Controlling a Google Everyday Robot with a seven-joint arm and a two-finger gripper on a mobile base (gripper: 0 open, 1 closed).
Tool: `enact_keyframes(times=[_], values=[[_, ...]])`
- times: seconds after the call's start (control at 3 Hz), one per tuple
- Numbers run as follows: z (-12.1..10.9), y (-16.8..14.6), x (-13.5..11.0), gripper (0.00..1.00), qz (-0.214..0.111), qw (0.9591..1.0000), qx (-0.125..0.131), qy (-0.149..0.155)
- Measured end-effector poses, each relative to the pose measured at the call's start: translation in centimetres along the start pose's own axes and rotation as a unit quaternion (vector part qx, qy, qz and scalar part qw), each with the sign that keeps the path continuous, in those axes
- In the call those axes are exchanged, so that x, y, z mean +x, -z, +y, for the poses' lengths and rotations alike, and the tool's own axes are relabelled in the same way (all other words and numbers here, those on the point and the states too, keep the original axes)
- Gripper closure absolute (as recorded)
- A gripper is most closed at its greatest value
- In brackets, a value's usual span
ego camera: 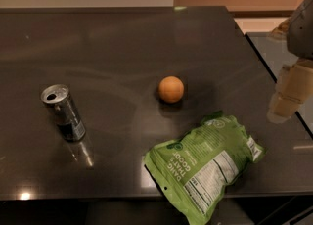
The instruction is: Pick orange
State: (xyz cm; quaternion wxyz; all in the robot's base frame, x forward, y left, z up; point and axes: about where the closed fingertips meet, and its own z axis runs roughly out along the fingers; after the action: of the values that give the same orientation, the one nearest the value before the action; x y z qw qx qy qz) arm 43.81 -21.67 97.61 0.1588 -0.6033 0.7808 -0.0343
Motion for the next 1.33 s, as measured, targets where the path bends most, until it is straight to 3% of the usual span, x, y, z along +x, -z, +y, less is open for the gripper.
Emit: enact_keyframes(times=[0.67, 1.33], values=[[-0.2, -0.2, -0.4, 0.0, -0.006, 1.0, -0.001, 0.001], [-2.2, -3.9, -7.3, 0.0, -0.08, 0.9964, -0.026, 0.014]])
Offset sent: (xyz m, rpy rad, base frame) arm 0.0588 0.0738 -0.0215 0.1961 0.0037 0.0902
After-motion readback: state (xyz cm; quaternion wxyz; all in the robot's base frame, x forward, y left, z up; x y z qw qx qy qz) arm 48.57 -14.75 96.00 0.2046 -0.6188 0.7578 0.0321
